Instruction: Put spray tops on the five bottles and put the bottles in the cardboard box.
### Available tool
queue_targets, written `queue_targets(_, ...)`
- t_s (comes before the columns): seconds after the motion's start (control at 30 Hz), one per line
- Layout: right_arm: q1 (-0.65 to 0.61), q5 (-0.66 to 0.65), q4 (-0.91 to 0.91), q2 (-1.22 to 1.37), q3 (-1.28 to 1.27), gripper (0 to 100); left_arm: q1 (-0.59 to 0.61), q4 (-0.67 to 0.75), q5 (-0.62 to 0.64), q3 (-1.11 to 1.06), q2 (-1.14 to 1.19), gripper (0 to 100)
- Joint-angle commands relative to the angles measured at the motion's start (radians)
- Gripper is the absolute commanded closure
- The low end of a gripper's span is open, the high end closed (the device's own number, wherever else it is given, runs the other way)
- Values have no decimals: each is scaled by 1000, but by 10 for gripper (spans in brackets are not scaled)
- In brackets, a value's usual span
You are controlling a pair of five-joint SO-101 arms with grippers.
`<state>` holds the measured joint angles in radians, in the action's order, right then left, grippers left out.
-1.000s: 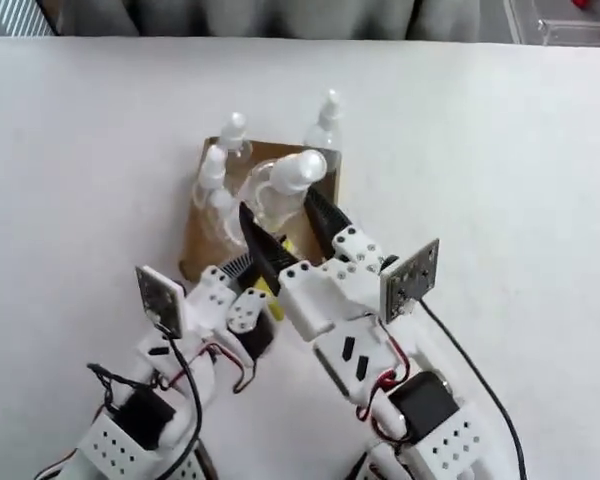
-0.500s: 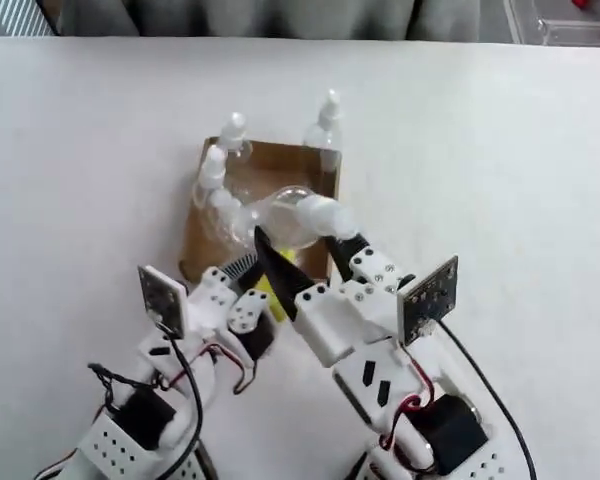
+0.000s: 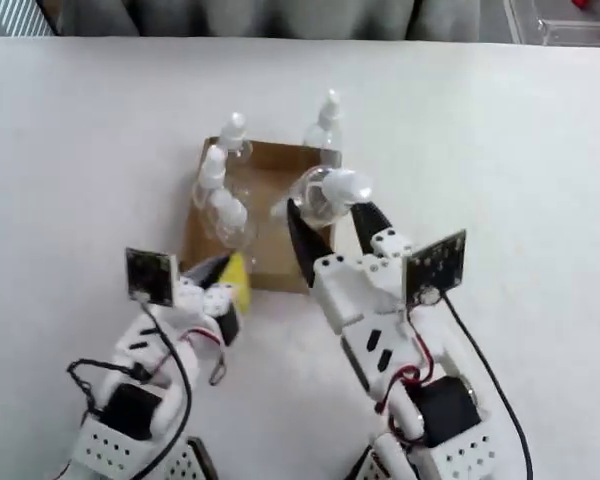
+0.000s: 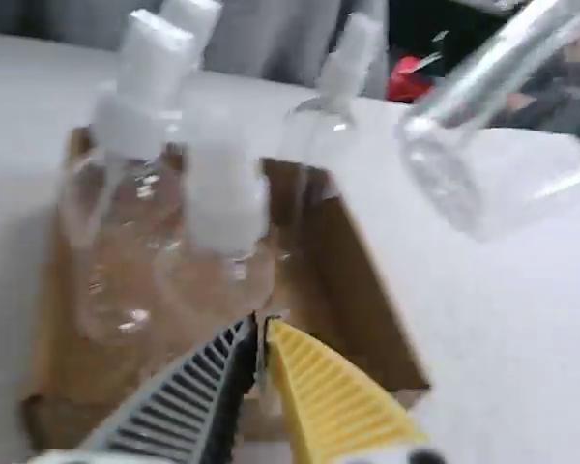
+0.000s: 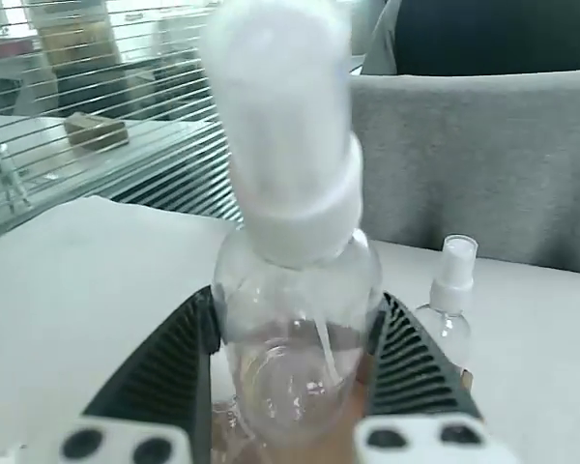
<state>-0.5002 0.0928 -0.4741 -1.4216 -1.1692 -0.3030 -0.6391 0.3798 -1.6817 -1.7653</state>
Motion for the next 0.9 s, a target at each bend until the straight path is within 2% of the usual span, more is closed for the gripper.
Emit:
queue_targets(0.0, 54, -14, 91, 117, 23, 985, 280, -158, -144, 106, -13, 979)
queue_targets(0.1, 74, -12, 180, 237, 20, 985, 441, -192, -269, 98, -13, 979)
queue_targets(0.2, 79, -9, 255, 358, 20, 985, 532, -180, -310, 29, -13, 980)
queue_targets(0.57, 81, -12, 513, 740, 20, 985, 545, -204, -313, -14, -10, 980)
queue_targets(0.73, 81, -14, 650, 906, 20, 985, 545, -216, -425, -14, -8, 980)
queue_targets(0.87, 81, -21, 742, 1027, 23, 985, 535, -226, -442, -14, -8, 980)
